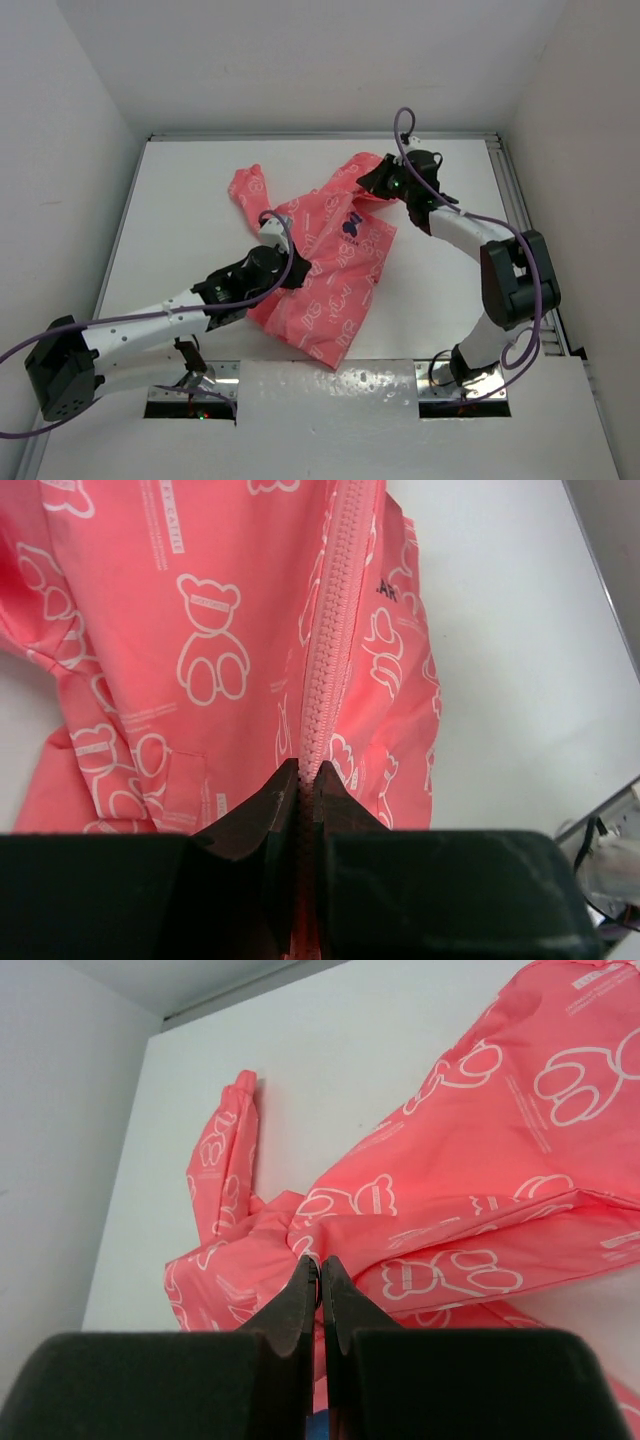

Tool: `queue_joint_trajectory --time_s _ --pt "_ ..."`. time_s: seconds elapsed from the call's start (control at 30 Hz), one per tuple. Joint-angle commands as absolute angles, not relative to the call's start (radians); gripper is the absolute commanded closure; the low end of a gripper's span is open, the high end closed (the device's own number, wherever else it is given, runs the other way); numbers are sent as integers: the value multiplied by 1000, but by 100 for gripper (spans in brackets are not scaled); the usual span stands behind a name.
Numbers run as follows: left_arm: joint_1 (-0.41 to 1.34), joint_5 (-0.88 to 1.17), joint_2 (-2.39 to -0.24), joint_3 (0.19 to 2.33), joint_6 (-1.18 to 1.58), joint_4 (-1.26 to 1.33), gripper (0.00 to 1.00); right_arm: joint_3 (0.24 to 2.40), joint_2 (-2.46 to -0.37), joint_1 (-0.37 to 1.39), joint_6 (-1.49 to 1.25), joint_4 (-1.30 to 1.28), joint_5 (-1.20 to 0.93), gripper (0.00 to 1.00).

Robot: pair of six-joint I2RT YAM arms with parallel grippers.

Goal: Zip up the jacket

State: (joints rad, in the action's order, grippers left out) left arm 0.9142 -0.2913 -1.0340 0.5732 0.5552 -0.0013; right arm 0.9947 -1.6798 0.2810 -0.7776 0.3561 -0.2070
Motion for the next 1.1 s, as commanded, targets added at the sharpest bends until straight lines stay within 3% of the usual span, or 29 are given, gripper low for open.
queue_joint_trajectory --time_s 0.0,0.1,0.13,0.17,0.23,0.27,0.33,0.37,0.43,0.5,0.7,0.87,1.07 --pt "914 -342 -1034 600 563 -106 100 1092 -1687 241 -680 324 -3 100" --pt "914 -382 -1034 652 543 -133 100 1153 -1689 242 -655 251 21 100" --pt "914 -388 -1034 669 538 -144 96 1173 -1693 241 -638 230 15 100" --pt "914 -406 -1032 696 537 -153 80 1201 -1698 241 -637 218 -9 100" --pt "914 -429 -1008 713 541 -163 63 1226 -1694 242 -650 183 -37 100" --pt "914 -452 -994 727 548 -163 49 1236 -1677 242 -652 178 -37 98" --pt "914 -489 -944 758 560 -179 31 1319 -1664 244 -647 134 -57 59" --pt "914 -494 -922 767 558 -196 26 1356 -1660 245 -641 30 -81 27" --pt "914 -505 -842 766 563 -204 17 1393 -1605 271 -605 -43 -103 11" --pt "914 -511 -763 761 571 -202 14 1368 -1487 313 -565 -95 -78 1" --pt "914 -445 -617 819 551 -299 12 1097 -1114 373 -592 -198 -156 1" --pt "916 -459 -508 893 523 -417 12 788 -570 379 -676 -279 -183 1" --pt "916 -466 -488 890 526 -453 12 732 -416 379 -696 -471 -159 1"
